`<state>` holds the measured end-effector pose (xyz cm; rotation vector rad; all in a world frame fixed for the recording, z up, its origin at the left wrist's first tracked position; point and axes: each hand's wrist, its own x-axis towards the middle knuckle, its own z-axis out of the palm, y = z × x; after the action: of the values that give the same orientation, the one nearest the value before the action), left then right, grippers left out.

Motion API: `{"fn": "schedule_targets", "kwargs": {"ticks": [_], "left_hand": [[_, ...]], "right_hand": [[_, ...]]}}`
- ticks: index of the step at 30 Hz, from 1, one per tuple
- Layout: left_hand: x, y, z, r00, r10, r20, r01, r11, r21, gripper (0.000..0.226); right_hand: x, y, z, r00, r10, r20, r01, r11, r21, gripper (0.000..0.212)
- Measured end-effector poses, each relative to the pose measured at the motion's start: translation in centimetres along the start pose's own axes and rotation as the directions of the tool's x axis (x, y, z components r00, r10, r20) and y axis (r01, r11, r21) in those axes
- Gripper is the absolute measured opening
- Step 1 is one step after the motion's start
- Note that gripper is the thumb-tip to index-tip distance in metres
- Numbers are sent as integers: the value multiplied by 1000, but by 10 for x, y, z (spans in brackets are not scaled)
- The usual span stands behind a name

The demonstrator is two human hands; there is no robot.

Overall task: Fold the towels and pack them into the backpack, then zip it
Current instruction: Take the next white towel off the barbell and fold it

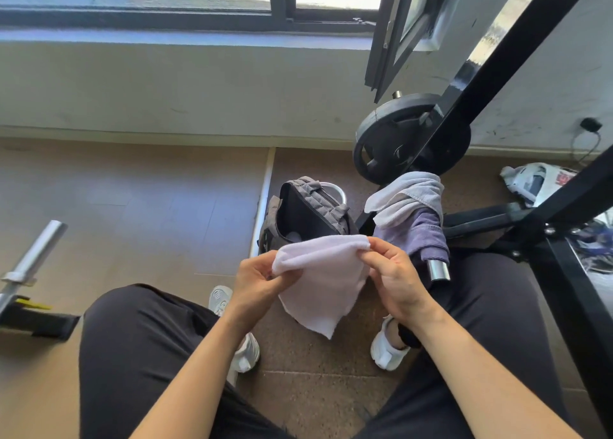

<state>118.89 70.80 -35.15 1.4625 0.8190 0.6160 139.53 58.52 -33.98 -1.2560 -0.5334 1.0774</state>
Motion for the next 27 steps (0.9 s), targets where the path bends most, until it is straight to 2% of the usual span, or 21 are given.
{"fn": "schedule_targets", "kwargs": {"ticks": [3,6,10,12,13,15,17,18,20,21,24,27], "left_hand": [[-3,5,1,1000,15,-9,-15,1000,11,40],[-7,11,4,998,-13,65,11,1000,29,47],[-9,12,4,981,-125,146,134,989,-59,50],[-9,13,3,972,-182,146,206,964,-166,50],[-8,14,2,967,-209,143,239,940,-243,50],[-5,19,1,956,-259,134,291,872,-393,48],[-2,21,0,946,-297,130,322,805,-498,51],[-2,22,0,940,-313,134,334,772,-541,52],[-2,25,1,928,-344,142,355,704,-615,57],[-1,25,0,923,-355,147,362,676,-642,58],[0,25,-5,917,-368,156,372,643,-669,61],[2,24,-11,916,-377,134,362,636,-682,62]], "right_hand": [[0,2,1,998,11,-55,-13,1000,-29,23],[-1,4,3,995,53,-90,-57,997,-43,19],[1,5,5,985,52,-167,-60,997,-39,9],[3,4,3,983,68,-171,-72,997,-19,22],[4,4,2,988,90,-129,-93,996,-17,35],[4,3,0,990,136,49,-133,989,-61,65],[0,4,3,953,167,252,-146,984,-98,73],[-2,6,4,930,201,306,-176,978,-109,74],[-5,9,8,900,289,326,-240,954,-180,80],[-6,11,9,896,308,319,-243,943,-225,76],[-6,14,11,916,297,270,-208,927,-313,31],[-5,14,10,927,282,246,-196,926,-324,21]]}}
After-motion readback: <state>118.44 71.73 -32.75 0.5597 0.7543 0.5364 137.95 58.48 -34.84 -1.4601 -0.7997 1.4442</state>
